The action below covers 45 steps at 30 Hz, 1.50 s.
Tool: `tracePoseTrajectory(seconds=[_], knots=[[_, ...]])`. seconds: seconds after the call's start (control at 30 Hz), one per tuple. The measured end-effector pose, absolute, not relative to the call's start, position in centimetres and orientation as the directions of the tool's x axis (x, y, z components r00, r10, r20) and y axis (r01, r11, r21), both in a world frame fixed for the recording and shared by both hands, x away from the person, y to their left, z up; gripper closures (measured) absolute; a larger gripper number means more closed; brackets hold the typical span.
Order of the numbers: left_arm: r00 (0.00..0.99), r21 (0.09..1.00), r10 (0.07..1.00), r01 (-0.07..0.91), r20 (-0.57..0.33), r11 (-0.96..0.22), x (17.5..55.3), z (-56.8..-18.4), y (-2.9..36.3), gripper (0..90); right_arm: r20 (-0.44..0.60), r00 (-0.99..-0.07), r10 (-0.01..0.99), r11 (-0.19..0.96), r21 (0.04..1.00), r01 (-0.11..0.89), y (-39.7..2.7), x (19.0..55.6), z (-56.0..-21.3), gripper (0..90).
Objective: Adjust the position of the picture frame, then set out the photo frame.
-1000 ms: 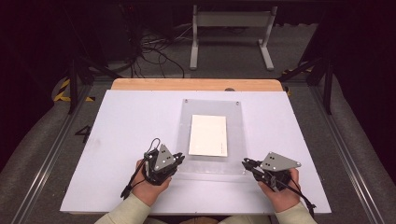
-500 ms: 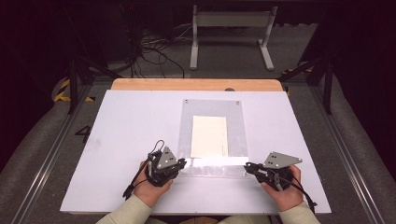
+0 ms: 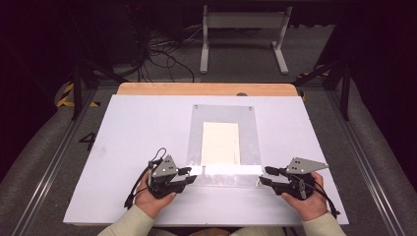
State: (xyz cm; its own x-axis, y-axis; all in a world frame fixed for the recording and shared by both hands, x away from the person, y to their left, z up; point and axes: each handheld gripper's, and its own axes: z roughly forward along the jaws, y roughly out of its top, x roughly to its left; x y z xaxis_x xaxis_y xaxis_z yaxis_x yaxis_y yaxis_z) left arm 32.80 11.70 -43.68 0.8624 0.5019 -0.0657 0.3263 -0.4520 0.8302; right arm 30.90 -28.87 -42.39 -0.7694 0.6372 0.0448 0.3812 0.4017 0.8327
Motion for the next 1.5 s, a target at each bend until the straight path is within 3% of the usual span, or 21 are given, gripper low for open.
tracePoseTrajectory(seconds=[0.13,0.43,0.9,1.0,1.07,1.3,1.5], knots=[[0.868,0.840,0.490,0.322,-0.078,-0.437,32.9,-43.2,12.2,56.3,0.022,-0.791,0.612,0.417,0.841,0.345,-28.9,30.8,-42.1,62.8],[0.892,0.873,0.437,0.302,-0.116,-0.384,33.3,-42.2,13.8,52.1,0.007,-0.810,0.587,0.424,0.849,0.315,-28.4,31.1,-41.9,67.9],[0.829,0.878,0.551,0.331,-0.095,-0.347,35.7,-42.0,15.7,44.8,-0.015,-0.842,0.540,0.521,0.791,0.320,-27.2,32.6,-42.1,81.4],[0.839,0.893,0.534,0.314,-0.102,-0.323,36.3,-42.3,15.9,49.4,-0.019,-0.845,0.534,0.535,0.782,0.321,-27.2,32.8,-42.2,83.7],[0.831,0.890,0.532,0.356,-0.163,-0.283,36.8,-42.5,16.1,45.4,-0.054,-0.856,0.514,0.563,0.775,0.289,-27.0,32.7,-42.1,84.3],[0.799,0.867,0.570,0.409,-0.191,-0.283,37.9,-43.1,15.6,27.5,-0.097,-0.864,0.493,0.578,0.779,0.242,-27.1,32.3,-42.4,85.1],[0.781,0.853,0.590,0.438,-0.204,-0.285,38.6,-43.4,15.6,21.5,-0.131,-0.866,0.482,0.563,0.804,0.191,-27.3,31.4,-43.0,85.3]])
